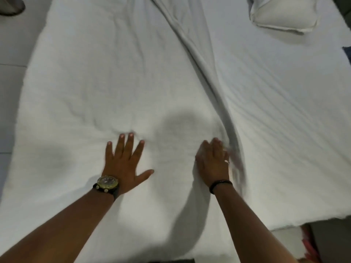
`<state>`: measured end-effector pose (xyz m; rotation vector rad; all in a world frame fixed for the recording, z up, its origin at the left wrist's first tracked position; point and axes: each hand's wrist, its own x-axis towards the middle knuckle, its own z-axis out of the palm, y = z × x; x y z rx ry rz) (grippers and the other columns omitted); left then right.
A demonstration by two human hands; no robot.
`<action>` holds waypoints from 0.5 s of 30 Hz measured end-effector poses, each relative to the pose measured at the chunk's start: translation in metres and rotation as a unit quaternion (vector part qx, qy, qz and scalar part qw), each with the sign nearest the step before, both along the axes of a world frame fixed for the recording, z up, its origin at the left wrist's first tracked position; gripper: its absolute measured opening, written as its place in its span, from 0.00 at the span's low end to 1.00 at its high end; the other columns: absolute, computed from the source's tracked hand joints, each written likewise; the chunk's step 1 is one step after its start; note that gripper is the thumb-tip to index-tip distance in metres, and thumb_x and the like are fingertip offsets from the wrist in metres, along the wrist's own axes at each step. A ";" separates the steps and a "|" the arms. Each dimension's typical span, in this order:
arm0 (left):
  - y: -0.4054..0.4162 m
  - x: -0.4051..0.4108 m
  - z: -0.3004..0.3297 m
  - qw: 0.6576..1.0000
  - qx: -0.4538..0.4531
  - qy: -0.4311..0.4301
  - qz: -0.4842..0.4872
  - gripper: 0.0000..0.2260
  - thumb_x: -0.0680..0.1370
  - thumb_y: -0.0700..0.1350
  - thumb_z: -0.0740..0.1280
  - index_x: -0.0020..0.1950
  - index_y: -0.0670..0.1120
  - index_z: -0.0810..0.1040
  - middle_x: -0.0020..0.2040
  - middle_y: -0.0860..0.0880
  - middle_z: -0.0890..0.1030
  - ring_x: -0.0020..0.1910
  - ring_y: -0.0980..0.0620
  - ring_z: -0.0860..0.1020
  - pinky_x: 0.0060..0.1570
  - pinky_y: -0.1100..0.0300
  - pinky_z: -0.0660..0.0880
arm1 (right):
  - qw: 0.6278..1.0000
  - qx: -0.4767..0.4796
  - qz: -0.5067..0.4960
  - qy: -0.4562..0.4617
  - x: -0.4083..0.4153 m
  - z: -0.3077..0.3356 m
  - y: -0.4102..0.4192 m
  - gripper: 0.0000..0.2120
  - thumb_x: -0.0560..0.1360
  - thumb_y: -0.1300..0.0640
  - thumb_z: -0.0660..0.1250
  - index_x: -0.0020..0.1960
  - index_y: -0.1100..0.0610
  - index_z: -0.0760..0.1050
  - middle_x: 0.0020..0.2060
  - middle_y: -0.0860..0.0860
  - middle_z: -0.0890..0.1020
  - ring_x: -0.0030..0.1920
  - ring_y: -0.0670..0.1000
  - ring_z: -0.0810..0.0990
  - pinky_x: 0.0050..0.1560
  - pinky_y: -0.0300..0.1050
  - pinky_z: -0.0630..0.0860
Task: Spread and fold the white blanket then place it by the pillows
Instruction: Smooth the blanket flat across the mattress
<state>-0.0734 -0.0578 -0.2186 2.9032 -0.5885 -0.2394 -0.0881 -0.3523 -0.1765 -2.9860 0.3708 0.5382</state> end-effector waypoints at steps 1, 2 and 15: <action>-0.009 0.021 0.002 1.000 0.001 -0.007 -0.011 0.43 0.73 0.74 0.51 0.79 0.47 0.60 0.80 0.39 0.55 0.79 0.36 0.52 0.71 0.30 0.48 | 0.999 0.006 0.035 -0.027 0.022 0.006 0.002 0.29 0.82 0.46 0.54 0.79 0.55 0.52 0.78 0.60 0.48 0.78 0.59 0.44 0.76 0.60 0.42; -0.019 0.041 0.002 1.000 0.007 -0.013 -0.019 0.43 0.73 0.75 0.50 0.79 0.47 0.60 0.80 0.40 0.56 0.79 0.37 0.52 0.71 0.29 0.47 | 0.997 0.012 0.061 -0.056 0.044 0.010 0.004 0.30 0.82 0.45 0.54 0.79 0.55 0.52 0.79 0.59 0.48 0.78 0.59 0.44 0.76 0.59 0.42; -0.117 0.312 -0.023 0.995 0.066 -0.039 0.065 0.55 0.59 0.86 0.41 0.79 0.59 0.37 0.81 0.50 0.37 0.78 0.38 0.34 0.67 0.26 0.36 | 1.000 -0.015 -0.004 0.004 0.313 -0.048 -0.092 0.43 0.72 0.25 0.37 0.77 0.49 0.33 0.77 0.44 0.35 0.77 0.45 0.35 0.70 0.67 0.33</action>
